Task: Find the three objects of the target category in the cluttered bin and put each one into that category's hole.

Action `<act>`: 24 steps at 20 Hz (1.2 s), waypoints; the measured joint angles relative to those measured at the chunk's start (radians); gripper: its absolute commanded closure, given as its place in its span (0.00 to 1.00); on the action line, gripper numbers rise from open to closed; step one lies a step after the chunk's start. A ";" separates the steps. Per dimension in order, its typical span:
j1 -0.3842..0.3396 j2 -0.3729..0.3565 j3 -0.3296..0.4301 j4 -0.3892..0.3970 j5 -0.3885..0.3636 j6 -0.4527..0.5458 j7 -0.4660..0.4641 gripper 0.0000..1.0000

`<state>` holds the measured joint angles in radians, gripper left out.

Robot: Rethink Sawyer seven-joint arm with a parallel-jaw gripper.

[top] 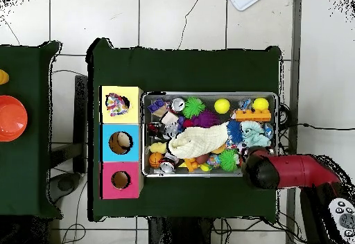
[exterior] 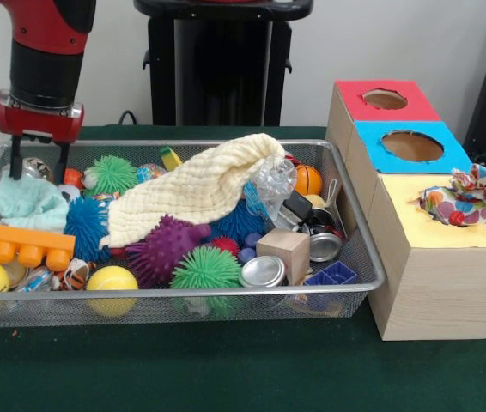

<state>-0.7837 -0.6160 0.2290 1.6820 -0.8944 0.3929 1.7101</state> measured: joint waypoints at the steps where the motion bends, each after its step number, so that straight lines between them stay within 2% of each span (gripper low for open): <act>1: 0.000 0.001 0.000 -0.001 -0.002 -0.001 0.000 0.00; 13: 0.008 0.041 -0.001 -0.049 -0.051 -0.048 0.000 0.00; 24: 0.063 0.108 -0.012 -0.103 -0.065 -0.110 0.000 0.00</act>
<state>-0.7211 -0.5077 0.2166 1.5789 -0.9598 0.2827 1.7101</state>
